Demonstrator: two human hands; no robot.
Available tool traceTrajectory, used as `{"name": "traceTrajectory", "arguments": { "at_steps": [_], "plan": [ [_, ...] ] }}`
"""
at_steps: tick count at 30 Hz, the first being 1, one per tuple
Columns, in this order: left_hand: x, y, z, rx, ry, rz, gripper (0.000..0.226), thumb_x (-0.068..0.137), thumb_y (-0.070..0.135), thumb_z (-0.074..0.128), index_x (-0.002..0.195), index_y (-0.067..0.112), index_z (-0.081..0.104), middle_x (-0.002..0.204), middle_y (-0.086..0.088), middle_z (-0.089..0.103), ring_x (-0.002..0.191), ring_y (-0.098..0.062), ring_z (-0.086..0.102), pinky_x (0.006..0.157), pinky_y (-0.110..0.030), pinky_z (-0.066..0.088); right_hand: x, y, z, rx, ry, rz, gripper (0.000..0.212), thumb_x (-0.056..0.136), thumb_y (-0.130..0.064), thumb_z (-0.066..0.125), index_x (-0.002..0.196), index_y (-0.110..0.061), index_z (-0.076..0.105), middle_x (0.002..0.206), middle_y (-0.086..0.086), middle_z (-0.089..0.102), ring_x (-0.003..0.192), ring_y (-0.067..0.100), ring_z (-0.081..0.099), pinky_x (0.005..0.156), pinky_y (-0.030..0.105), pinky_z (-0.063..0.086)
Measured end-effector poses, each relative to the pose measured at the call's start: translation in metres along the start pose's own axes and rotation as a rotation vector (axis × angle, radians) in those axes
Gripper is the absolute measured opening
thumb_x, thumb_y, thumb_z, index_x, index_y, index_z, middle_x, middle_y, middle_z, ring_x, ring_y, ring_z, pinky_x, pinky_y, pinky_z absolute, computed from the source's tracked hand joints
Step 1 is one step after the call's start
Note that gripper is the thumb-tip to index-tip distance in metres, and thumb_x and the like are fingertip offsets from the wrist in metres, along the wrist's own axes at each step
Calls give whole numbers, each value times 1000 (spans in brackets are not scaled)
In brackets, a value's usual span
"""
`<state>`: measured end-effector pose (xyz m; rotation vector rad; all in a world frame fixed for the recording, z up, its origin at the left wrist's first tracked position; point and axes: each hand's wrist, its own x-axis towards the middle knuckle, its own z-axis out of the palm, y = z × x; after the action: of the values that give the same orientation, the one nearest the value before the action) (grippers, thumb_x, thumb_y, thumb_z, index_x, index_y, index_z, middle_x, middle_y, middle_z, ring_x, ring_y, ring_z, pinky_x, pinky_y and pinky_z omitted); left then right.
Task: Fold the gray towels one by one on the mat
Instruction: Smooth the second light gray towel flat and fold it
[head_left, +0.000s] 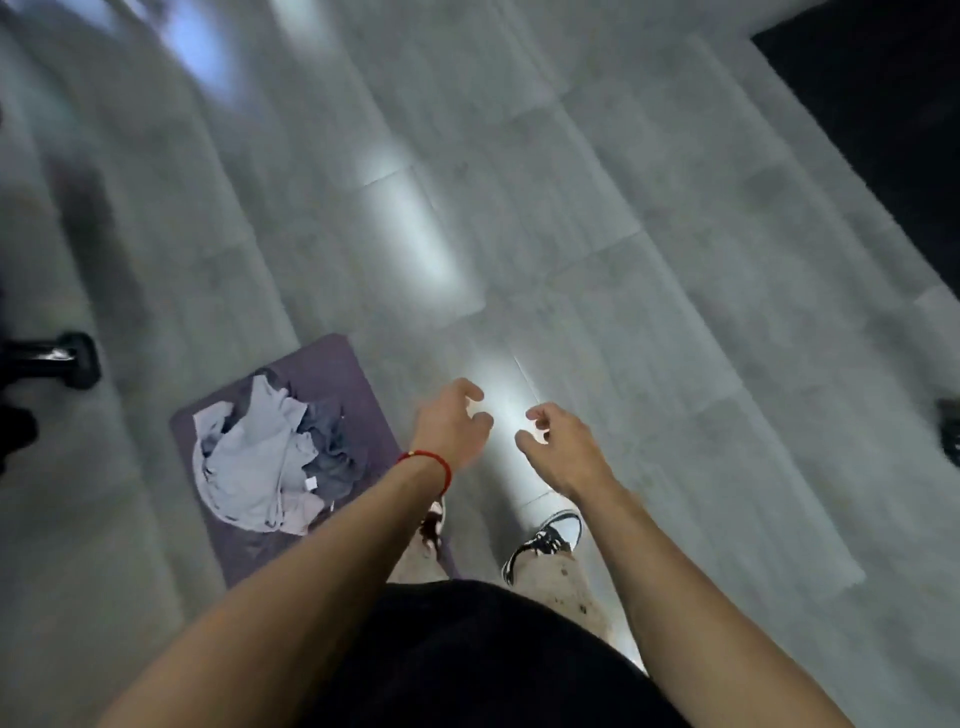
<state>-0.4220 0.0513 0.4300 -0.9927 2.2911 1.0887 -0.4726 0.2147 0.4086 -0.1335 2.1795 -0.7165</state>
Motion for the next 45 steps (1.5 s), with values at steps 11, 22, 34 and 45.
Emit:
{"name": "traceTrajectory", "arguments": {
  "at_steps": [11,22,34,45],
  "plan": [
    [17,-79,-93,-226,278,-367,76,76,44,49,147,21,43,146,-7,49,133,-31,41,111,-38,35,113,-158,-3,-665,-230,-481,58,95,-55,48,146,-27,44,150,-1,48,138,22,43,112,43,36],
    [-87,-134,-79,-765,929,-875,41,88,24,68,128,18,62,125,-6,65,117,-27,58,99,-28,42,118,-237,121,-1267,-652,-969,60,94,-43,54,146,-16,40,143,12,49,127,35,52,103,42,45],
    [-230,-206,38,-982,1101,-1026,54,91,27,63,143,21,49,141,-7,54,131,-27,49,107,-35,40,22,-151,208,-1442,-643,-1047,62,87,-40,54,146,-26,39,134,13,56,120,36,55,102,47,46],
    [-300,-291,162,-1009,989,-1043,53,91,27,63,142,25,50,136,-5,56,129,-27,49,106,-41,43,-42,-37,299,-1247,-600,-911,69,92,-29,59,153,-19,31,132,20,60,121,39,56,98,41,44]
  ]
}}
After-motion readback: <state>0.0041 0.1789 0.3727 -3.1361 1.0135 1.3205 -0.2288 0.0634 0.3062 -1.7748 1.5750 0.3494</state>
